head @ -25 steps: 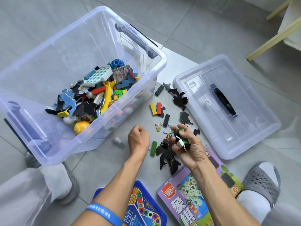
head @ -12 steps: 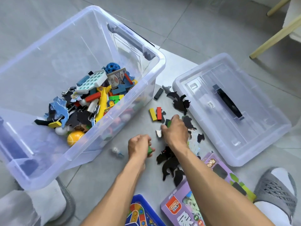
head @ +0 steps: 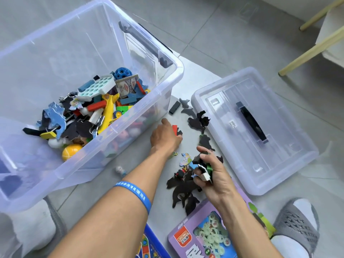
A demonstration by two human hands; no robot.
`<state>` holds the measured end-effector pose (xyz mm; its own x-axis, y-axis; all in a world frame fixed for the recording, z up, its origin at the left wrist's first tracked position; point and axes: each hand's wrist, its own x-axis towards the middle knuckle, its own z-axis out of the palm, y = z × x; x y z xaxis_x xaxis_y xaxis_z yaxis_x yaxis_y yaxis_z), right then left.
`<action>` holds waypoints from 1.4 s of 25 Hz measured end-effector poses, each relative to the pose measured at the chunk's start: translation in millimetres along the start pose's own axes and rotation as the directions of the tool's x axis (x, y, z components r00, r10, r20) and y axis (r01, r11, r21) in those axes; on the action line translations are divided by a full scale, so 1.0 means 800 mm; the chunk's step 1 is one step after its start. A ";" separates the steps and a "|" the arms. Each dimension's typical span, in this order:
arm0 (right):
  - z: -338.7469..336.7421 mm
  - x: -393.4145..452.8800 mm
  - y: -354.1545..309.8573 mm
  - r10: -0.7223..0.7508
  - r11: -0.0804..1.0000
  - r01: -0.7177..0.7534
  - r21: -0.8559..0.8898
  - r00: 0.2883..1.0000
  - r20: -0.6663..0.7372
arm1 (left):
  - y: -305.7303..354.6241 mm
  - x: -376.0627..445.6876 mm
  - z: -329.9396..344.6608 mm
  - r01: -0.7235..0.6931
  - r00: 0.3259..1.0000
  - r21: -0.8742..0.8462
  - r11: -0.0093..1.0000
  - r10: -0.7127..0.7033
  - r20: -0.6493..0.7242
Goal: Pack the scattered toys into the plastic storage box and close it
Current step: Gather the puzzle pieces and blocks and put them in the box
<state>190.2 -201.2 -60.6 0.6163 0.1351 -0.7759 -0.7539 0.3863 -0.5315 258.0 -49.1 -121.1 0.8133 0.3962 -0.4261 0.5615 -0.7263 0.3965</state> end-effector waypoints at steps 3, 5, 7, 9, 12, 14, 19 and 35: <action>0.004 -0.015 0.013 0.046 0.995 -0.049 0.084 0.998 0.040 | -0.027 -0.011 0.000 0.002 1.000 -0.070 0.998 -0.001 0.019; 0.012 -0.022 0.019 0.064 0.992 -0.069 0.101 0.996 0.055 | -0.038 -0.023 0.006 -0.032 0.999 -0.016 0.999 0.032 -0.011; 0.017 -0.026 0.018 0.080 0.990 -0.086 0.113 0.995 0.059 | -0.039 -0.031 0.011 -0.022 0.999 -0.031 0.999 0.020 -0.039; 0.019 -0.026 0.014 0.095 0.985 -0.105 0.135 0.993 0.073 | -0.037 -0.036 0.013 0.042 0.998 -0.151 0.988 -0.047 -0.031; 0.022 -0.029 0.013 0.106 0.979 -0.117 0.166 0.991 0.076 | -0.040 -0.049 0.004 0.304 0.952 -0.578 0.757 -0.255 0.167; 0.029 -0.039 0.013 0.092 0.975 -0.103 0.197 0.994 0.067 | -0.045 -0.078 -0.016 0.486 0.874 -0.780 0.394 -0.222 0.433; 0.072 -0.106 0.002 0.091 0.929 -0.132 0.346 0.987 0.132 | -0.055 -0.173 -0.117 0.511 0.851 -0.838 -0.191 0.252 0.461; 0.150 -0.156 -0.060 -0.164 0.985 0.162 -0.066 0.986 -0.033 | -0.038 -0.242 -0.286 -0.091 0.938 -0.992 -0.086 -0.343 -0.056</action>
<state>176.9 -127.2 102.8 0.7238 0.0398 -0.6889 -0.6577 0.3417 -0.6713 118.9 24.9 135.7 0.5787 0.6519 -0.4901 0.0292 0.5839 0.8113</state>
